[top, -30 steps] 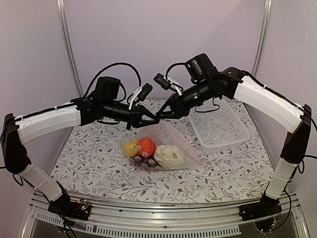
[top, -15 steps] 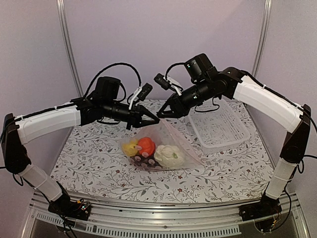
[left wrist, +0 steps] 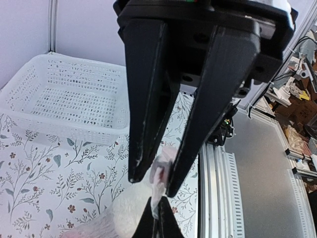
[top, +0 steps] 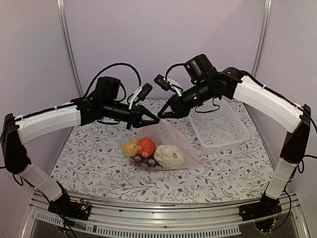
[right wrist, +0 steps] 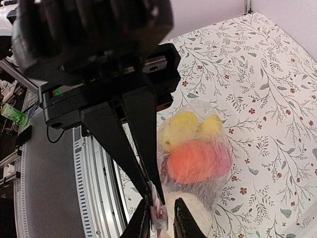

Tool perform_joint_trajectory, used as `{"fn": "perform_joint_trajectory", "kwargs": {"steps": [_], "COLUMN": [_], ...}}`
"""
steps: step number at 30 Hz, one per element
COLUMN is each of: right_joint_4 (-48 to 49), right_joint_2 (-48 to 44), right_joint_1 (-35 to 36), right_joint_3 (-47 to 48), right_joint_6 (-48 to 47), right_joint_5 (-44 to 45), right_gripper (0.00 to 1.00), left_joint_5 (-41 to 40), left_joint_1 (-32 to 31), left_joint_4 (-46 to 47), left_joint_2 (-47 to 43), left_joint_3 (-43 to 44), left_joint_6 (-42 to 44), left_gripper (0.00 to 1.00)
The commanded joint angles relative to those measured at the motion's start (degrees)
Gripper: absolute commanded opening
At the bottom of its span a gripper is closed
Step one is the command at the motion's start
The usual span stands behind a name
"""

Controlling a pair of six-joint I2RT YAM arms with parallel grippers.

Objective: Place the food in the zip-top bag and seal the zipper
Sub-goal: Pick up the zipper from the zipper food storage bag.

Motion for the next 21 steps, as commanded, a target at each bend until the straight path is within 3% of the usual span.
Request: {"fn": "perform_joint_trajectory", "kwargs": {"steps": [1, 8, 12, 14, 17, 21], "right_joint_4": [-1.66, -2.11, -2.04, -2.21, -2.43, -2.66], "right_joint_2": [-1.35, -1.59, -1.97, -2.10, -2.30, -2.24], "right_joint_1": [0.20, 0.28, 0.37, 0.37, 0.46, 0.55], "right_joint_3": [-0.67, -0.58, -0.58, -0.50, -0.50, -0.58], "right_joint_6": [0.20, 0.37, 0.13, -0.14, -0.43, -0.62], "right_joint_5": [0.96, 1.58, 1.89, 2.04, 1.67, 0.47], "right_gripper": [0.13, 0.22, 0.09, 0.08, 0.07, 0.06], "left_joint_5": [0.63, 0.33, 0.45, 0.39, -0.23, -0.13], "left_joint_1": [0.42, 0.38, 0.39, 0.42, 0.37, 0.38], "left_joint_4": [0.83, 0.89, 1.07, 1.12, 1.32, 1.57], "left_joint_2": [-0.42, -0.45, -0.34, -0.28, -0.28, 0.13], "left_joint_3": [1.20, 1.46, 1.63, 1.71, 2.25, 3.43], "left_joint_6": [-0.24, -0.41, -0.67, -0.71, -0.85, -0.84], "left_gripper": [0.00, 0.00, 0.00, 0.00, 0.10, 0.08]}}
